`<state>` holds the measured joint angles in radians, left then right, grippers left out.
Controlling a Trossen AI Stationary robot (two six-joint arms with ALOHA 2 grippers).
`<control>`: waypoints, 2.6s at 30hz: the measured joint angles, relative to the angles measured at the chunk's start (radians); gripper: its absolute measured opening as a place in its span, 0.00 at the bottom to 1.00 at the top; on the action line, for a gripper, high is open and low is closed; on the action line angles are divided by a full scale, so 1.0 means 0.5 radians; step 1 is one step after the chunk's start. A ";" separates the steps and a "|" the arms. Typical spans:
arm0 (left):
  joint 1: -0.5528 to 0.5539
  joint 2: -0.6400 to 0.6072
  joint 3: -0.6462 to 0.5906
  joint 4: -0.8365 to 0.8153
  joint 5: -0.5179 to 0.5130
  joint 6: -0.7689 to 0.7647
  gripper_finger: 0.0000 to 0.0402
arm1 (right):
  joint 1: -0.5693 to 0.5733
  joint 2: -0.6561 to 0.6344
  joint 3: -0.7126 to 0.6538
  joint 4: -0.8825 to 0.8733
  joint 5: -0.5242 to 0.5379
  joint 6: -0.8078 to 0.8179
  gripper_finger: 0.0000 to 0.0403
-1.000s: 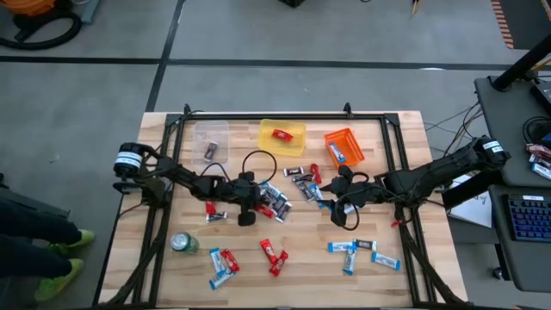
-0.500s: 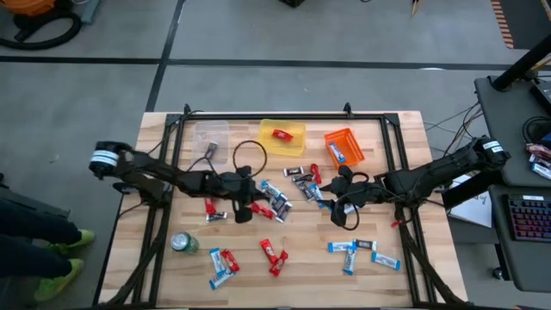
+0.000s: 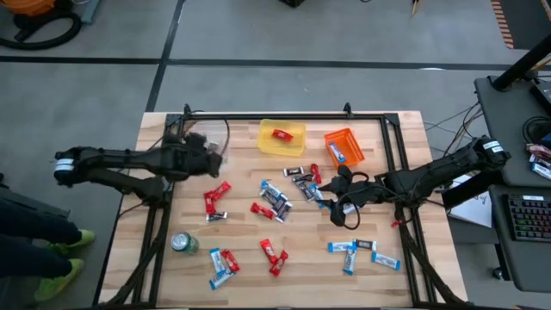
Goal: Sort candy
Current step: Put the brown chocolate bar into the transparent bin, then put the white chocolate bar into the orange bin
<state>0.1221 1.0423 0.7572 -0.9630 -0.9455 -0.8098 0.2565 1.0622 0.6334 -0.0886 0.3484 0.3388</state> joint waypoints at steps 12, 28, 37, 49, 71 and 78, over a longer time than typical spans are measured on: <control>0.282 0.124 -0.017 0.087 0.204 0.188 0.11 | 0.000 0.000 0.000 -0.006 0.113 0.054 0.45; 0.223 0.244 -0.010 0.247 0.410 0.191 0.29 | -0.001 0.000 -0.007 -0.006 0.156 0.099 0.45; -0.205 0.245 -0.010 0.832 0.631 0.598 0.29 | -0.003 0.000 -0.077 -0.007 0.408 0.291 0.45; -0.633 0.247 -0.196 1.804 1.052 1.244 0.29 | -0.074 0.306 0.050 -0.132 0.419 0.606 0.45; -0.643 0.247 -0.263 1.980 0.945 1.280 0.29 | -0.105 1.006 0.309 -0.591 0.053 1.126 0.45; -0.640 0.247 -0.263 1.992 0.895 1.290 0.29 | -0.102 1.138 0.341 -0.579 0.073 1.163 0.38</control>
<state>-0.1982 1.1656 0.6258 0.0332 -0.4978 -0.1650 0.2054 1.6314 0.8037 -0.3780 0.3847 0.9203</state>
